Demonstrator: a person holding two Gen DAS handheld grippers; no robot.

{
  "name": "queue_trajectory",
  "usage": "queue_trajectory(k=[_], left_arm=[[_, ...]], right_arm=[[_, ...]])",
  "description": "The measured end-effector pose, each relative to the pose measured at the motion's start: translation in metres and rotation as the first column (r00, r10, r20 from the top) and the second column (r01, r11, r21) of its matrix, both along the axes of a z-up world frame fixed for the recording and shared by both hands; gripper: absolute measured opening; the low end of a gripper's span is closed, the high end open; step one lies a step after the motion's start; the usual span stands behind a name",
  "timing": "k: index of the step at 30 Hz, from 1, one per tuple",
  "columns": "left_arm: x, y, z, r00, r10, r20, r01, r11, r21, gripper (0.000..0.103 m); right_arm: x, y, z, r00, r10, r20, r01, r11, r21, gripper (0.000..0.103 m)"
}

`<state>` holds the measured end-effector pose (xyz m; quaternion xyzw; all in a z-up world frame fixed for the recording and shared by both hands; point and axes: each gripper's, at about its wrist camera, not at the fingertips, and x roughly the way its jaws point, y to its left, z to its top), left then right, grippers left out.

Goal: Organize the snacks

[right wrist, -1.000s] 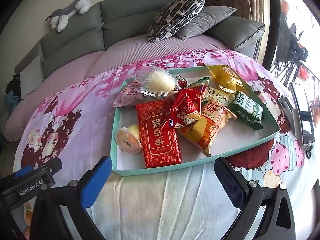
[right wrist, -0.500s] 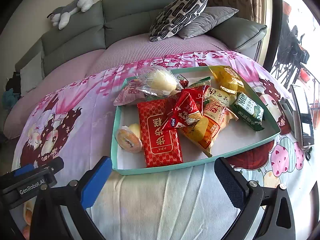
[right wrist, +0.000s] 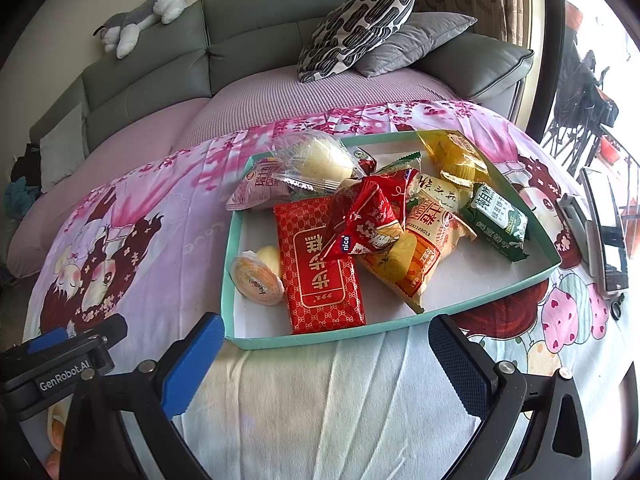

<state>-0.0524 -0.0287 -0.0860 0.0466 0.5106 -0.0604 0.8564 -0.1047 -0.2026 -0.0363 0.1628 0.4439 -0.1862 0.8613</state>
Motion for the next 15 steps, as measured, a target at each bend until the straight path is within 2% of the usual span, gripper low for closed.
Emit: queue_trajectory(k=[8,13,15], left_arm=[[-0.0014,0.0001,0.0026,1.000,-0.003,0.021,0.003,1.000,0.001,0.096],[-0.0050,-0.0013,0.0086,0.998,0.001,0.070,-0.003,1.000,0.023,0.096],[-0.0041,-0.0016,0.0075,0.998,-0.006,0.062,0.005,1.000,0.016,0.096]], right_arm=[[0.0000,0.0000,-0.0003,1.000,-0.001,-0.002,0.001,1.000,0.001,0.103],[0.0001,-0.0001,-0.0008,1.000,-0.001,-0.002,0.001,1.000,0.002,0.103],[0.0000,-0.0002,-0.0007,1.000,0.000,-0.002,0.000,1.000,0.001,0.103]])
